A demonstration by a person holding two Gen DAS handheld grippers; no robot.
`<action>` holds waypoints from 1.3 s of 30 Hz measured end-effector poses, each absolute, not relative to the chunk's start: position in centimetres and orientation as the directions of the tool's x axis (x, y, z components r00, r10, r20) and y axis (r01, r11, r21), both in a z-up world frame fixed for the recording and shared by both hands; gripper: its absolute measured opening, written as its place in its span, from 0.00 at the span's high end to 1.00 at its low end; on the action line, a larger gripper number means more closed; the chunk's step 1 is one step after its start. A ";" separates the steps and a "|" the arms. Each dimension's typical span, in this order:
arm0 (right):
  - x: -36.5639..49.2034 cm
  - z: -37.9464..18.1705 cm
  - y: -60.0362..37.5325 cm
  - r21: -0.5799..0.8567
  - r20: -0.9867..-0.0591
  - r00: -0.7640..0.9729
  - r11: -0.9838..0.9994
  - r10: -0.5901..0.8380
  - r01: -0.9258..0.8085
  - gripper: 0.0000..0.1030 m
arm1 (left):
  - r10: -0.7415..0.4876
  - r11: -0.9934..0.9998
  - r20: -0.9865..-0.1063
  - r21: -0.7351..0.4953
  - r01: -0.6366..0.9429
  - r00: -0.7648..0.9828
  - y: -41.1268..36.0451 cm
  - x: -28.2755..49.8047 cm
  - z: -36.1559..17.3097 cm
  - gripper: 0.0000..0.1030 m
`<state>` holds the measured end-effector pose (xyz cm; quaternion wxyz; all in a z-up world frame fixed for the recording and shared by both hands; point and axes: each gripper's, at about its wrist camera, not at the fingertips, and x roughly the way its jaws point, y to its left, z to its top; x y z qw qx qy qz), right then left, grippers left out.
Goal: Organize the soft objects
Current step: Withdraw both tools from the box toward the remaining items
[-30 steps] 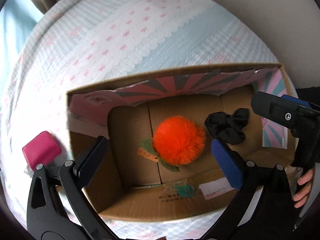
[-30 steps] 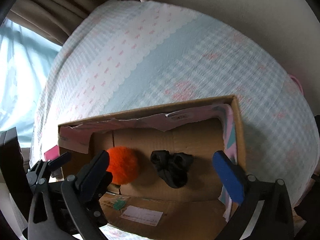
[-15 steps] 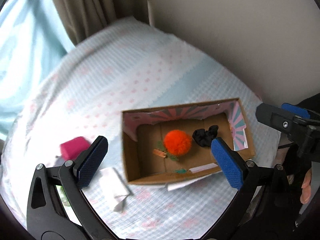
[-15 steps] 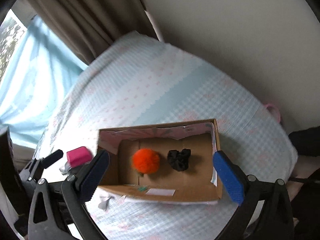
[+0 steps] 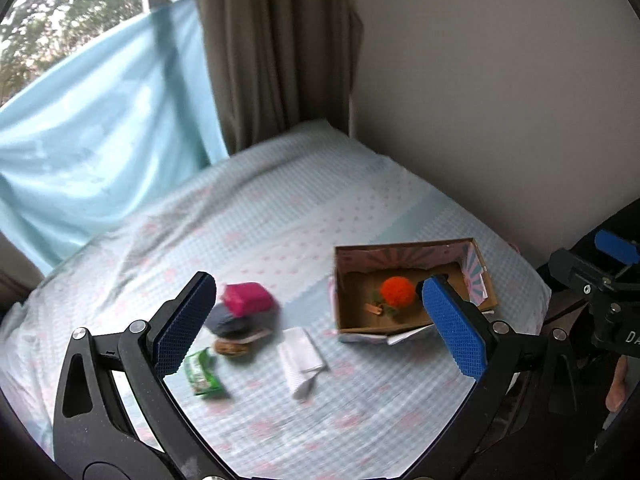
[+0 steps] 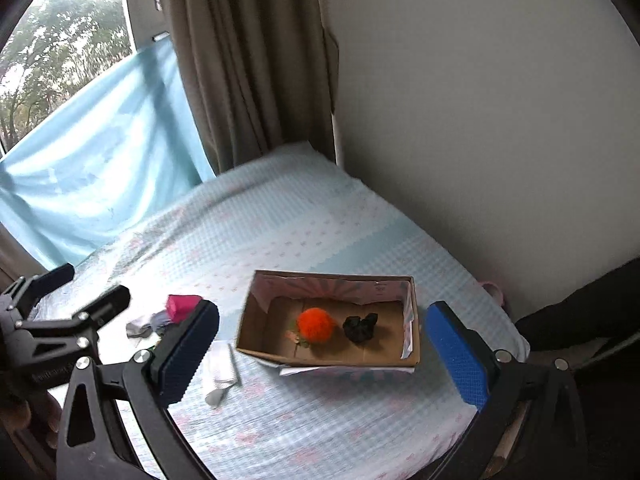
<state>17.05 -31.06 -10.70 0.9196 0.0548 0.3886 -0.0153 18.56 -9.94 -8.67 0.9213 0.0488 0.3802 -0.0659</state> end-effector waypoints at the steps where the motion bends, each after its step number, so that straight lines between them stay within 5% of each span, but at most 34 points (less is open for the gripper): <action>1: 16.1 -10.5 -30.5 0.094 -0.712 0.702 0.993 0.016 0.073 0.00 | -0.072 0.988 -0.696 0.050 0.149 0.714 -9.1 17.6 -8.2 0.00; 17: 9.6 -11.5 -19.1 0.135 -0.706 0.706 0.989 0.053 0.062 0.00 | -0.029 0.979 -0.676 0.130 0.159 0.736 2.7 11.8 -7.9 0.00; 39: 21.5 -26.8 -10.6 0.169 -0.844 0.506 0.983 0.179 -0.065 0.00 | -0.115 0.920 -0.882 0.079 0.383 0.457 4.2 28.6 -23.6 0.00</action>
